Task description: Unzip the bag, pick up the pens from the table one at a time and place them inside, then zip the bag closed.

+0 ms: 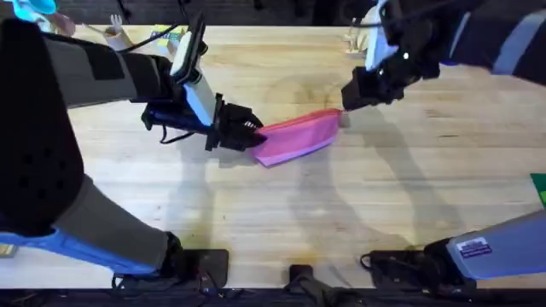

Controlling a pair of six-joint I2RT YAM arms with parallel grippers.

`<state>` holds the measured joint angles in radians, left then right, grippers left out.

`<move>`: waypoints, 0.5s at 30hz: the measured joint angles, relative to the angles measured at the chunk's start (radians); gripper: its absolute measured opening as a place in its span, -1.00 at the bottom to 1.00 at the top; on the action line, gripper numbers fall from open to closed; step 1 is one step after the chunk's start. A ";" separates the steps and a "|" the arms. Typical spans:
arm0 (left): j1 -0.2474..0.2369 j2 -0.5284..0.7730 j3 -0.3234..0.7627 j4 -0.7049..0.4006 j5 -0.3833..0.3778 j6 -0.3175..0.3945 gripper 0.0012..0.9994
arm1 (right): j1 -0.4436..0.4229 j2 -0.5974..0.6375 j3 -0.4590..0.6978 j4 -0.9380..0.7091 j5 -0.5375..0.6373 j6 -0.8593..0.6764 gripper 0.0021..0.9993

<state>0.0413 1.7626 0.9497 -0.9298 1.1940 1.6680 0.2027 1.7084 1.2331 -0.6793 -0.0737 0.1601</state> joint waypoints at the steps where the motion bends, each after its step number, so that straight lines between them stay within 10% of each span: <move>1: -0.003 0.000 0.000 0.000 0.001 0.000 -0.92 | -0.021 0.000 -0.043 0.040 -0.022 0.020 -0.94; 12: -0.004 0.000 0.000 0.000 0.001 0.000 -0.91 | -0.029 -0.016 -0.049 0.045 -0.031 0.041 -0.88; 15: -0.001 0.000 0.000 -0.007 -0.015 0.000 -0.92 | -0.023 -0.066 -0.044 0.037 0.013 -0.001 -0.04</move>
<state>0.0407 1.7626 0.9493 -0.9368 1.1785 1.6680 0.1799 1.6429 1.1893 -0.6427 -0.0602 0.1586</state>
